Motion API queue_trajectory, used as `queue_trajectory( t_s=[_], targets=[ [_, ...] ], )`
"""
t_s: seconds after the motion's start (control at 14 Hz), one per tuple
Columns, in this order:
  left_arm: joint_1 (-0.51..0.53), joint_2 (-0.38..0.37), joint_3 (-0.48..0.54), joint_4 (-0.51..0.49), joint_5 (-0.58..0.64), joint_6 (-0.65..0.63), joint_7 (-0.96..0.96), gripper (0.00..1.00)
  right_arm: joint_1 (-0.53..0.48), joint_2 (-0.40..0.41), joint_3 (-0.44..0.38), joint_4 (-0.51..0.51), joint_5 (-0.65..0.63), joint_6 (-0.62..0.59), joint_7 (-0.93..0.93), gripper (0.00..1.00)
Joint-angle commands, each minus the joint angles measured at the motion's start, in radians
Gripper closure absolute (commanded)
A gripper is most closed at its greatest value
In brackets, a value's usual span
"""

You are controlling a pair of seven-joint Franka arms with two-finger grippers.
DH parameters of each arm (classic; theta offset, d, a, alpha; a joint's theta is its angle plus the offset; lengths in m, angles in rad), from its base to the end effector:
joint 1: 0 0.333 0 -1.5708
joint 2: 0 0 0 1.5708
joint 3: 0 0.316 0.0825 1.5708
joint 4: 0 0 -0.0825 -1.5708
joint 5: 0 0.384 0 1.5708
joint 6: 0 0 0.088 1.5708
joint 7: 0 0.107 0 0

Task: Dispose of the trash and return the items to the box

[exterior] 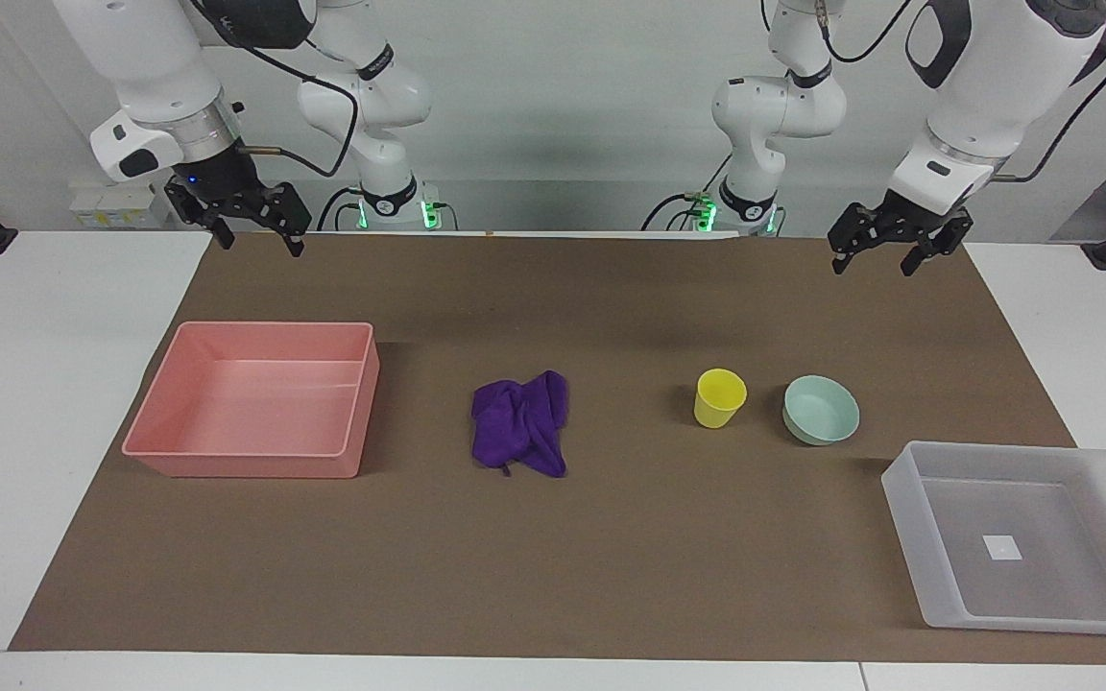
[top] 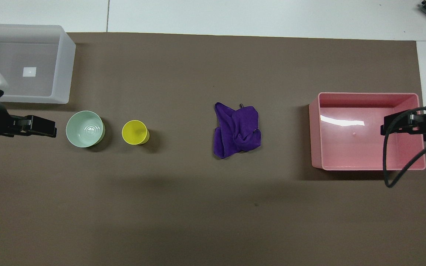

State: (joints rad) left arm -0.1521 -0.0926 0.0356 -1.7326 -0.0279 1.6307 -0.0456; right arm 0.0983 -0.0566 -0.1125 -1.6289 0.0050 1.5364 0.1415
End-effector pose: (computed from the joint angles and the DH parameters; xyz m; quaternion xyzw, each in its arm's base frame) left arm 0.5249 -0.0635 0.6032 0.9993 -0.0346 -0.0059 0.0151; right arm 0.5328 -0.0088 0.6248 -0.9968 0.0776 0.0185 0.0045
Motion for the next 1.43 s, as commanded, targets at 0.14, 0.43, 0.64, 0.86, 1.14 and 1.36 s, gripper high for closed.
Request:
queue_trajectory(
  t_s=[0.14, 0.43, 0.64, 0.86, 1.14, 1.36],
  targets=[
    [0.0, -0.024, -0.002, -0.024, 0.014, -0.006, -0.014, 0.0, -0.008, -0.003, 0.004, -0.006, 0.004, 0.005, -0.007, 0.0],
    [0.002, -0.024, 0.0, -0.024, 0.014, -0.008, -0.014, 0.0, -0.005, -0.016, 0.004, -0.032, 0.006, 0.019, -0.007, 0.0],
    [0.002, -0.025, -0.002, -0.028, 0.014, -0.006, -0.008, 0.0, -0.003, -0.016, 0.005, -0.042, 0.006, 0.056, -0.02, 0.0],
    [0.002, -0.051, 0.0, -0.094, 0.014, 0.036, -0.005, 0.0, 0.046, -0.032, 0.005, -0.119, 0.01, 0.161, -0.014, 0.0],
    [0.022, -0.131, 0.001, -0.292, 0.014, 0.266, -0.007, 0.0, 0.165, 0.018, 0.005, -0.16, 0.01, 0.298, 0.004, 0.0],
    [0.074, -0.125, 0.0, -0.398, 0.014, 0.423, 0.007, 0.0, 0.257, 0.114, 0.005, -0.189, 0.01, 0.456, 0.084, 0.0]
  ],
)
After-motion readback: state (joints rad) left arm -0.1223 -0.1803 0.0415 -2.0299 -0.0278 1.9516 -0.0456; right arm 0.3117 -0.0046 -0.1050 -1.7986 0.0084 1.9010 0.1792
